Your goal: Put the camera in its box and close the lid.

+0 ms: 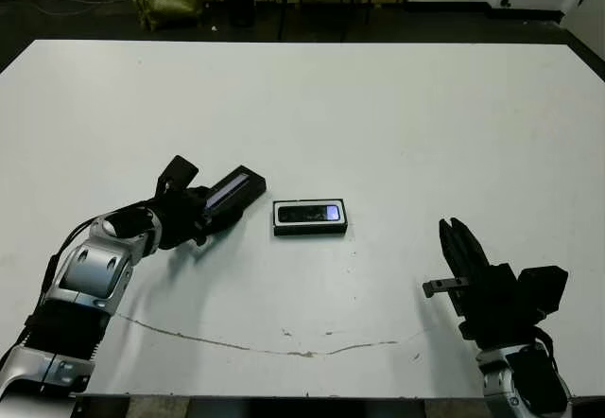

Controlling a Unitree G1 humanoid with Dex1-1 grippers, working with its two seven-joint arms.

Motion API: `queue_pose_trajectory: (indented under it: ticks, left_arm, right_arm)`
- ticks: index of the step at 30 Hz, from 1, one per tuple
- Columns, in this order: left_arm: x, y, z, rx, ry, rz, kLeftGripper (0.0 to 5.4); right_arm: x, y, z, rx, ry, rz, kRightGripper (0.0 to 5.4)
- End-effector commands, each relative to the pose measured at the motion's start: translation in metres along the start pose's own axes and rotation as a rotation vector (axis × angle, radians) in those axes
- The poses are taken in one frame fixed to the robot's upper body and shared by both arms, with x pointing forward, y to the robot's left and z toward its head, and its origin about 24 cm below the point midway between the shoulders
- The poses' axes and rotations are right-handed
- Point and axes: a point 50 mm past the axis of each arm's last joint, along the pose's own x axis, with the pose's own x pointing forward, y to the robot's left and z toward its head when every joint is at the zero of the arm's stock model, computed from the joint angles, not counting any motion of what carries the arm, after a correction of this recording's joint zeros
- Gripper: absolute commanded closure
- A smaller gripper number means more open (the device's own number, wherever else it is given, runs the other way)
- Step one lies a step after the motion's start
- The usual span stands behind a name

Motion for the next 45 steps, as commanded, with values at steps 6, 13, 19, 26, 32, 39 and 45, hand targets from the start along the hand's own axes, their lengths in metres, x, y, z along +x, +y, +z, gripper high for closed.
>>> queue_pose_trajectory:
  ticks: [6,13,19,26,32,39,45]
  left_arm:
    - [-0.016,0.017,0.022,0.058,-0.026,-0.047,2.74]
    - [-0.021,0.02,0.078,0.263,-0.079,-0.132,2.74]
    - [-0.016,0.003,0.114,0.462,-0.052,-0.259,2.74]
    - [-0.001,-0.019,0.127,0.513,-0.018,-0.401,2.74]
    - [0.013,-0.036,0.118,0.537,0.036,-0.498,2.74]
    - [0.025,-0.043,0.11,0.512,0.082,-0.558,2.74]
    - [0.033,-0.042,0.109,0.508,0.109,-0.58,2.74]
  right_arm:
    - [-0.01,-0.003,-0.013,-0.002,0.074,-0.019,5.4]
    - [-0.008,0.0,-0.014,-0.003,0.071,-0.004,5.4]
    - [-0.007,0.001,-0.015,0.003,0.062,0.006,5.4]
    - [-0.007,0.003,-0.016,-0.014,0.056,0.006,5.4]
    - [-0.007,0.004,-0.017,0.003,0.061,-0.004,5.4]
    - [-0.008,0.003,-0.018,-0.007,0.055,-0.004,5.4]
    - [-0.009,0.004,-0.02,-0.006,0.062,-0.007,5.4]
